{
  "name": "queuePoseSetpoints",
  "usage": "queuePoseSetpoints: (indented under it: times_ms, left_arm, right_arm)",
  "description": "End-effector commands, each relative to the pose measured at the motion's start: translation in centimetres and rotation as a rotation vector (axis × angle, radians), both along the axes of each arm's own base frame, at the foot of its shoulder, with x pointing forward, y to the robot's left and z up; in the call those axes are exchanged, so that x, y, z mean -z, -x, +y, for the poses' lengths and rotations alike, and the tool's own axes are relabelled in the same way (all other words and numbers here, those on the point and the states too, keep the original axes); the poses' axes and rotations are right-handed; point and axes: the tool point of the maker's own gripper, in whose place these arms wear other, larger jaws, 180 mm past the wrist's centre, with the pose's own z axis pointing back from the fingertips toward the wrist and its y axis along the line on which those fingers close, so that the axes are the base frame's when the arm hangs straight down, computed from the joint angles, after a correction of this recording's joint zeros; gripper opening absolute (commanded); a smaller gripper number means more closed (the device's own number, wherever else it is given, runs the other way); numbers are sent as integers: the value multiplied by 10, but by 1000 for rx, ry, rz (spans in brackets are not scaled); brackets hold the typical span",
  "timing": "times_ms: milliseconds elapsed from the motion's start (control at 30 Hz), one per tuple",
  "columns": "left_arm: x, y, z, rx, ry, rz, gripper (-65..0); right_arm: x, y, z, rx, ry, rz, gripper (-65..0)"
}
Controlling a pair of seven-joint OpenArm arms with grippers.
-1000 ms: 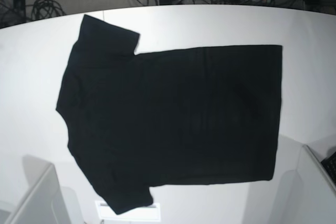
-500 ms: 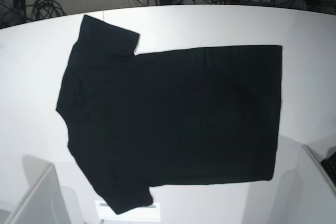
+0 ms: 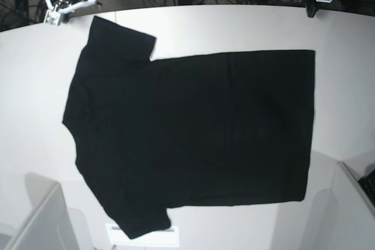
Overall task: Fold the T-shirt properly
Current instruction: 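Lower both grippers onto the black T-shirt's corners nearest the arms and grasp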
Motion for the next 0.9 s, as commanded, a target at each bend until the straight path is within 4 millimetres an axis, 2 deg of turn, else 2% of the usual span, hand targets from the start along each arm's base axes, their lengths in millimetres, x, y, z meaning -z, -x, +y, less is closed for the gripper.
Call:
queuePoseSetpoints:
  times_ms: [0,67,133,167,267,367,433,533,700,767,867]
  left_arm:
    - [-11,-3,1,6,-8,-32,-650]
    - [-18,-16,-1,12,-6,-73,-650]
    - [-21,-28,-3,12,-1,-109,-650]
    - [-22,-33,-5,14,3,-122,-650]
    - [-26,-41,-3,11,1,-149,-650]
    - [-28,-45,-2,9,-2,-160,-461]
    - [-28,-50,2,-26,38,-178,-349]
    - [-16,-52,13,-109,172,-137,-235]
    - [-4,-69,5,-82,416,-96,-225]
    - [-2,-73,3,-65,438,-101,-225]
    - [-1,-75,2,-66,444,-107,-225]
  right_arm:
    - [-18,-13,-3,6,-12,-62,-650]
    - [-29,-31,5,28,-129,-117,-650]
    - [-32,-44,12,25,-236,-133,-650]
    - [-32,-50,17,25,-290,-137,-623]
    - [-32,-63,30,30,-433,-149,-486]
    - [-36,-74,32,17,-501,-168,-384]
    - [-35,-77,32,18,-542,-176,-339]
    - [-32,-78,30,32,-619,-183,-290]
    - [-11,-75,18,91,-712,-150,-264]
    - [3,-72,13,122,-725,-126,-263]
    - [10,-69,9,113,-721,-104,-263]
